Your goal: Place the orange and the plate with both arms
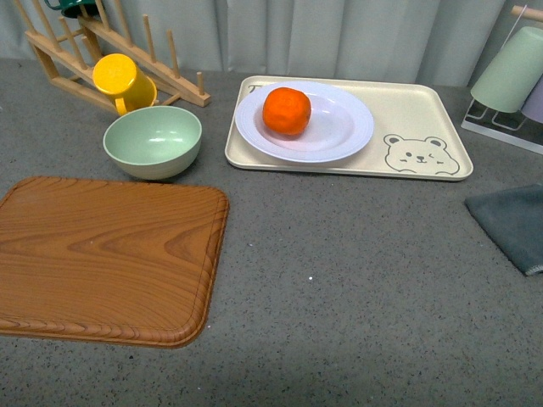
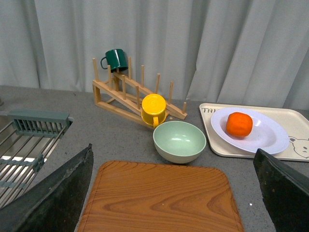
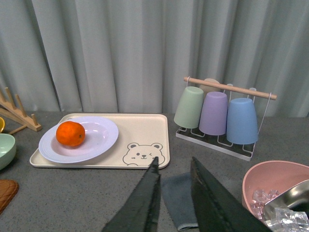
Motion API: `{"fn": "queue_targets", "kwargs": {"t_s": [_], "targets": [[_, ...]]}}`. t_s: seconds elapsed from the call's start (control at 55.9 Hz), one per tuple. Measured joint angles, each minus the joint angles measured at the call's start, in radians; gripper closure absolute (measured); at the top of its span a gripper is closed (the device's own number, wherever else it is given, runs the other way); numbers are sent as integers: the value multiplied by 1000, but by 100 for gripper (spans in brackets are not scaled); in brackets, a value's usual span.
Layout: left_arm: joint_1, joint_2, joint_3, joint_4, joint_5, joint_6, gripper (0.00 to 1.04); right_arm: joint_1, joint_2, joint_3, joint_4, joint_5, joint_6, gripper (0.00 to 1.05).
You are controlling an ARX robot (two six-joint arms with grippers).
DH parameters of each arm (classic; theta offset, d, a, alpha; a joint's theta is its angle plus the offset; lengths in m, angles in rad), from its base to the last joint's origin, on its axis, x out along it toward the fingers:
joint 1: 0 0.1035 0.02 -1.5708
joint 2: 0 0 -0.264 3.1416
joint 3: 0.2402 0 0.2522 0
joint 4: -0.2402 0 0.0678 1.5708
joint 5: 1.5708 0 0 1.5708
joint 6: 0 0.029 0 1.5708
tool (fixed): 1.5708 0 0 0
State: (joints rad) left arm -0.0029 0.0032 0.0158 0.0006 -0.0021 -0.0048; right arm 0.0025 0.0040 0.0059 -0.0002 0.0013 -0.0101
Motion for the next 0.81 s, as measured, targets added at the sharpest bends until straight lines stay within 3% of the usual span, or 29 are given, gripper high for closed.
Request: {"fn": "queue_targets", "kwargs": {"t_s": [0.447, 0.805], "targets": [[0, 0, 0, 0, 0, 0, 6, 0, 0, 0, 0, 0, 0, 8], [0, 0, 0, 0, 0, 0, 6, 0, 0, 0, 0, 0, 2, 9]]}}
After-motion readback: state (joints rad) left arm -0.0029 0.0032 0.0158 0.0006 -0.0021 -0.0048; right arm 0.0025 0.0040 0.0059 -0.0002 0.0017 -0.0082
